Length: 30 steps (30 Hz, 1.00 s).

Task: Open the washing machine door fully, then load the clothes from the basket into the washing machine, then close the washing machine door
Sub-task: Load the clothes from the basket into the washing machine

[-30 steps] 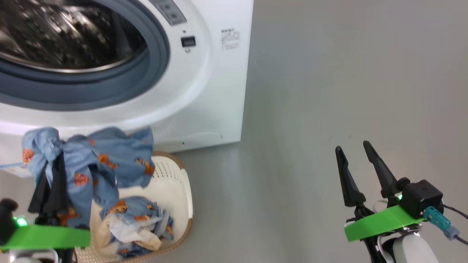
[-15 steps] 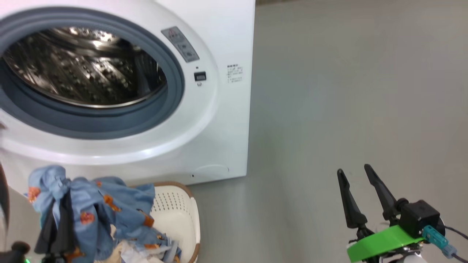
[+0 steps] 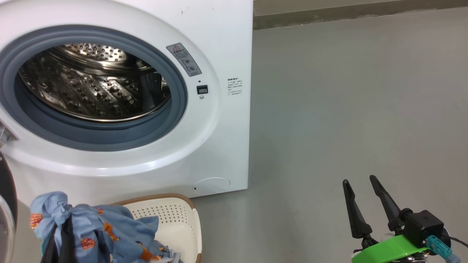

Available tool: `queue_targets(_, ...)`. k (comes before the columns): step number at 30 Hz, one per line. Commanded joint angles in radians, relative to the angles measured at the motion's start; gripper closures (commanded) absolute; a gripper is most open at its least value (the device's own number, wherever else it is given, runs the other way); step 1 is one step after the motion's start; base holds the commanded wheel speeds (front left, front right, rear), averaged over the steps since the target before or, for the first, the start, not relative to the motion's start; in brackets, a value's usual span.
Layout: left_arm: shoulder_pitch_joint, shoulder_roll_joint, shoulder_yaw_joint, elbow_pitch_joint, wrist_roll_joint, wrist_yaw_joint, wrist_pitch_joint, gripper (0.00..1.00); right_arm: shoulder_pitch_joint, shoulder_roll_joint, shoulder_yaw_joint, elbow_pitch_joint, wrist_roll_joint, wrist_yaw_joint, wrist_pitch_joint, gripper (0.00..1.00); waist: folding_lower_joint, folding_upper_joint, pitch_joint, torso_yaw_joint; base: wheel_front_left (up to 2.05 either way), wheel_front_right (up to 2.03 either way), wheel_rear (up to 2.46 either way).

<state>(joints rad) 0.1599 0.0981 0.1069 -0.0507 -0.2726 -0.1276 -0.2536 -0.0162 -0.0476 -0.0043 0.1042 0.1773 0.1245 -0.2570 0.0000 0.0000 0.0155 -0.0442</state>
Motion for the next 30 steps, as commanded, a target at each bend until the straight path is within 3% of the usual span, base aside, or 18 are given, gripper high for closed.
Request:
queue_targets(1, -0.023, 0.010, 0.039, -0.032, 0.012, -0.003, -0.008, 1.00, -0.010, -0.003, 0.024, -0.026, -0.010, 0.006, -0.005, 0.00, 0.0000, 0.0000, 0.000, 0.001, 0.00, 0.00, 0.00)
queue_targets(15, -0.145, 0.008, 0.045, -0.007, -0.036, -0.003, -0.008, 1.00, -0.032, -0.003, 0.032, -0.027, 0.017, 0.006, -0.005, 0.00, 0.0000, 0.0000, 0.080, -0.006, 0.00, 0.00, 0.00)
queue_targets(30, -0.542, 0.126, 0.049, 0.060, -0.063, -0.003, -0.008, 1.00, -0.099, -0.003, 0.064, -0.054, 0.031, 0.006, -0.005, 0.00, 0.0000, 0.0000, 0.292, -0.040, 0.00, 0.00, 0.00)
